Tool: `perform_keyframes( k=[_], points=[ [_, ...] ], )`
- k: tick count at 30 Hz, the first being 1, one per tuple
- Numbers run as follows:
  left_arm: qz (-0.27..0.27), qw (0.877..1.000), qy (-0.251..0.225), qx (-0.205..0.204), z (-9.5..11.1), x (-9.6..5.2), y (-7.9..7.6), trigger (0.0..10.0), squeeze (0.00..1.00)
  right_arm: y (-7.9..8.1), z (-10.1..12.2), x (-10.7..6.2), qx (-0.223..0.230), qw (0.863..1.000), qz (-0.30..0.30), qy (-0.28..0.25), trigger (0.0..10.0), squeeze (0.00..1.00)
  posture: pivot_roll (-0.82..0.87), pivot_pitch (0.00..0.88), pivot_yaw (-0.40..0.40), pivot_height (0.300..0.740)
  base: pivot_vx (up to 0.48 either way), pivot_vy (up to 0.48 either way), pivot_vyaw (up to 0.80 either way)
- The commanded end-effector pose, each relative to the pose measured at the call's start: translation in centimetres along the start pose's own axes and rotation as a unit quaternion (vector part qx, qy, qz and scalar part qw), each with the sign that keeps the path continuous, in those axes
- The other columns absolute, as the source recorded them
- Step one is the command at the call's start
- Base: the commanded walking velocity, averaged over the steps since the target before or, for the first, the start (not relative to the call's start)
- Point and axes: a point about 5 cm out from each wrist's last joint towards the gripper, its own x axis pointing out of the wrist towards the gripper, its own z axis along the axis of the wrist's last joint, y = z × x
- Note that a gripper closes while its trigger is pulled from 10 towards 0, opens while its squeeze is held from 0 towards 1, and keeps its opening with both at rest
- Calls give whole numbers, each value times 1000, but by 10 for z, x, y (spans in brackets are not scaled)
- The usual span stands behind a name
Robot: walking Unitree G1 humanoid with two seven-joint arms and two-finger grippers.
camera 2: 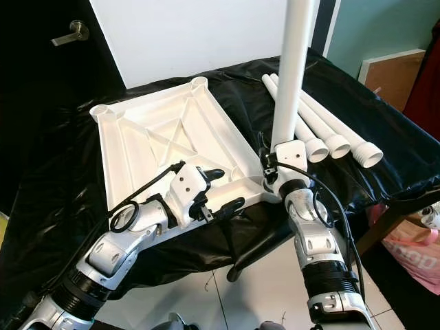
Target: Building children table
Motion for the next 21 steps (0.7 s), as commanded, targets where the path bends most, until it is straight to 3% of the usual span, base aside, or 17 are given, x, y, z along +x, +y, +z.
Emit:
perform_keyframes(
  k=[1,8,21],
  points=[
    [-12,1000,7,4,-2,-1,-3,10000,0,8,-13,-3,-6,999,24,28,10000,0,-116,10,62,740,0,0,0],
    [-11,1000,5,8,-1,-1,-3,10000,0,15,-18,-7,-39,998,50,28,10000,0,-115,4,58,740,0,0,0],
    [-15,1000,1,11,1,1,-5,10000,0,9,-22,-17,-43,997,48,32,10000,0,-133,0,63,740,0,0,0]
  ],
)
